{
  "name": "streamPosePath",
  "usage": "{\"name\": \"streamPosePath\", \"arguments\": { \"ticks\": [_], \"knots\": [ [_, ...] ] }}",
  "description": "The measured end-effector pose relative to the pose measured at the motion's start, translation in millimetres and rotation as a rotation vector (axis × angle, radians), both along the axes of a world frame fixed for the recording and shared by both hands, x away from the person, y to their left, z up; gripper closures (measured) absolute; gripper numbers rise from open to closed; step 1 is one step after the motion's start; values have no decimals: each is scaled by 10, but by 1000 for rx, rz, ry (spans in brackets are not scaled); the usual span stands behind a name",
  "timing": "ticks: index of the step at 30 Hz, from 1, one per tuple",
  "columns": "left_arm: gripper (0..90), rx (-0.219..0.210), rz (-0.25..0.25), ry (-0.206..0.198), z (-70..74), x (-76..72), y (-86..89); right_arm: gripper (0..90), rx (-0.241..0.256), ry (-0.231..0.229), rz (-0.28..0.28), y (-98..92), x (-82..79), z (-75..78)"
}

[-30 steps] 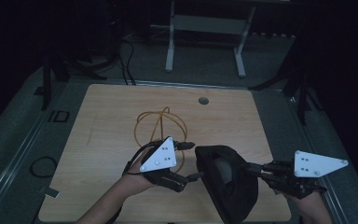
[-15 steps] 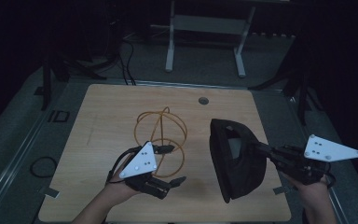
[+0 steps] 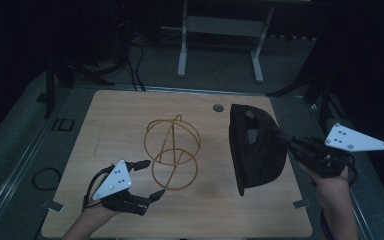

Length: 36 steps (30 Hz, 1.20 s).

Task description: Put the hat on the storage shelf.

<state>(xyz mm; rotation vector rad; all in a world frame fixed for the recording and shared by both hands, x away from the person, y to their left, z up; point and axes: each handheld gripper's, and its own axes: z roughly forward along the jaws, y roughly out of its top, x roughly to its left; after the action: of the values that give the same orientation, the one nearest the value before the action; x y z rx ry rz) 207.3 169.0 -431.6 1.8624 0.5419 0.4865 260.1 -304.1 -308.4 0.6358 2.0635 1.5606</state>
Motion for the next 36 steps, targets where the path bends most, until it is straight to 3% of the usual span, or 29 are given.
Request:
{"name": "streamPosePath", "arguments": {
  "ticks": [4, 7, 10, 11, 12, 13, 15, 18, 22, 25, 27, 33, 36],
  "knots": [
    [90, -17, 73, 22, -196, -14, 192, 886, -10, -9, -13, 103, 84, 69],
    [27, -40, 118, 75, -373, -5, 334, 885, -21, -14, -16, 198, 143, 128],
    [27, -55, 183, 103, -553, -5, 457, 886, -38, -19, -12, 296, 209, 184],
    [27, -55, 183, 103, -553, -5, 457, 886, -38, -19, -12, 296, 209, 184],
    [27, -64, 238, 119, -674, -16, 528, 885, -43, -24, -16, 331, 232, 202],
    [27, -70, 251, 126, -719, -23, 561, 886, -50, -24, -9, 405, 286, 239],
    [27, -96, 285, 122, -801, -61, 605, 885, -50, -21, -8, 472, 327, 266],
    [27, -87, 322, 129, -901, -107, 661, 885, -47, -20, 3, 576, 387, 296],
    [27, -67, 364, 139, -992, -120, 747, 885, -61, -20, 24, 755, 449, 320],
    [27, -73, 418, 124, -1032, -118, 826, 886, -79, -16, 38, 906, 493, 319],
    [27, -79, 447, 137, -1053, -110, 873, 885, -88, -9, 53, 1012, 519, 308],
    [27, -111, 456, 155, -1075, -112, 929, 885, -121, 8, 96, 1310, 570, 223],
    [27, -103, 455, 159, -1095, -109, 923, 884, -152, 23, 120, 1474, 596, 154]
  ]
}}
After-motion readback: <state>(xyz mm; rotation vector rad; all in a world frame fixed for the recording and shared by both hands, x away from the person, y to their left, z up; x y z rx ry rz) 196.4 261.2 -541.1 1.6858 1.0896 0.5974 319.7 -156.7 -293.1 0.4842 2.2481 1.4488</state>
